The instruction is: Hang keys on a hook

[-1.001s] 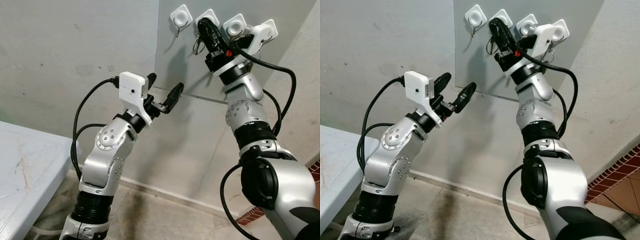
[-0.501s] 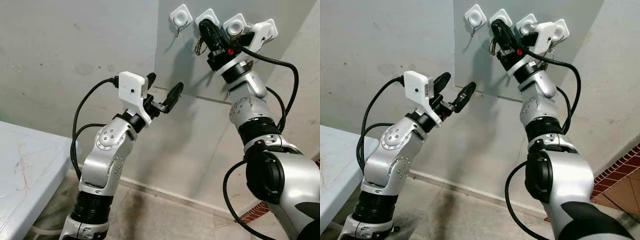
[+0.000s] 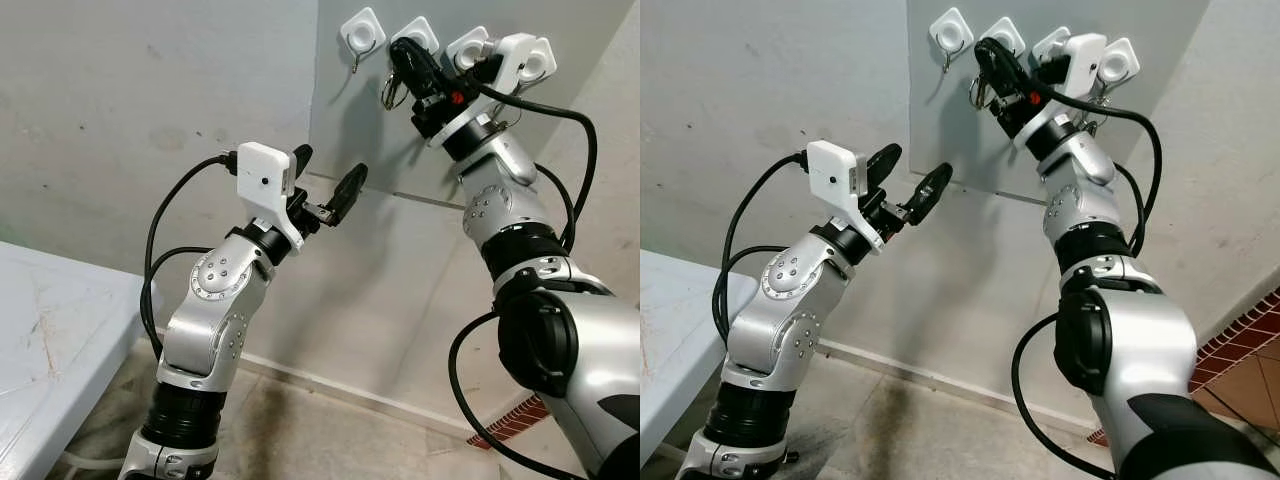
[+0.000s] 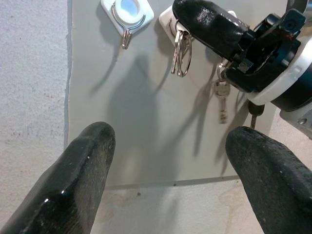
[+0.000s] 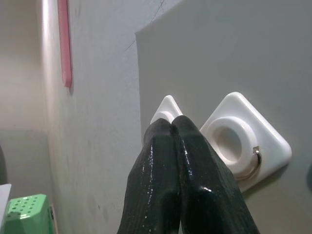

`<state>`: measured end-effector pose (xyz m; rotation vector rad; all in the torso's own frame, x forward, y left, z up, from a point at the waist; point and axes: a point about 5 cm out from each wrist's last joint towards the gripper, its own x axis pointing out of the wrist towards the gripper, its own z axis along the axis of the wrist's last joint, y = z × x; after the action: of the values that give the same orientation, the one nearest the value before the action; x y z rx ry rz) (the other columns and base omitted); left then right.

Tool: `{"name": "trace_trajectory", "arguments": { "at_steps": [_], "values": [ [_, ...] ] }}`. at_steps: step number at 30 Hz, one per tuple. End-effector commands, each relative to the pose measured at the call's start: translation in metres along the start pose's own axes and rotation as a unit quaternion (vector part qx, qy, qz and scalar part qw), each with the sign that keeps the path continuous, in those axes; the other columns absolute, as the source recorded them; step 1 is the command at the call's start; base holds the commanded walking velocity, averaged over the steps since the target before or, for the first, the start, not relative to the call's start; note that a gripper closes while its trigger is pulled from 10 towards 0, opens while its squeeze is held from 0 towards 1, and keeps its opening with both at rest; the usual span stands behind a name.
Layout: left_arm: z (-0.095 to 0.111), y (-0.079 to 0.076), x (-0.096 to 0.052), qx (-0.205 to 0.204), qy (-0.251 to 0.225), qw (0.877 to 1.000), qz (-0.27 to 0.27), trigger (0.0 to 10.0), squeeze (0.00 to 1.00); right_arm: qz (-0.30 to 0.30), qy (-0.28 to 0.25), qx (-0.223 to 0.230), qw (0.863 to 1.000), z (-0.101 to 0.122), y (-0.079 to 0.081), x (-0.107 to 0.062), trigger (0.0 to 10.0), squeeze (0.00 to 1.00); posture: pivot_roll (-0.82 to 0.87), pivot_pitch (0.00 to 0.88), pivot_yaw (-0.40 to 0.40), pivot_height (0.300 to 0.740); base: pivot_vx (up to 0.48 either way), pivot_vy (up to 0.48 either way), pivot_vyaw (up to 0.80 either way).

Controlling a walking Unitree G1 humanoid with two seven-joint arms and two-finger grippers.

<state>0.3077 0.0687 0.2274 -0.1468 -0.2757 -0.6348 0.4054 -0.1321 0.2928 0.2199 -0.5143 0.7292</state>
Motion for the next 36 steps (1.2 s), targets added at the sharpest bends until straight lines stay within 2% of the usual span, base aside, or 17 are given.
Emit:
{"name": "trace_trajectory", "arguments": {
  "at_steps": [1,17,27,36],
  "values": [
    [0.006,-0.003,0.0,0.004,-0.01,1.0,-0.002,10.0,0.0,0.007,0.005,-0.007,1.0,0.006,-0.001,0.004,10.0,0.0,0.08,0.029,-0.065,0.74,0.0,0.0,0.0],
    [0.007,-0.004,-0.001,0.004,-0.01,1.0,-0.003,10.0,0.0,0.002,0.028,-0.019,0.999,0.009,-0.005,0.004,10.0,0.0,0.08,0.026,-0.063,0.74,0.0,0.0,0.0],
    [0.009,-0.004,-0.001,0.002,-0.014,1.0,-0.002,10.0,0.0,0.056,0.077,-0.018,0.995,-0.008,0.003,-0.001,10.0,0.0,0.08,0.025,-0.061,0.74,0.0,0.0,0.0],
    [0.009,-0.004,-0.001,0.001,-0.013,1.0,0.0,10.0,0.0,0.058,0.093,-0.023,0.994,-0.015,0.003,-0.006,10.0,0.0,0.07,0.031,-0.061,0.74,0.0,0.0,0.0]
  ]
}}
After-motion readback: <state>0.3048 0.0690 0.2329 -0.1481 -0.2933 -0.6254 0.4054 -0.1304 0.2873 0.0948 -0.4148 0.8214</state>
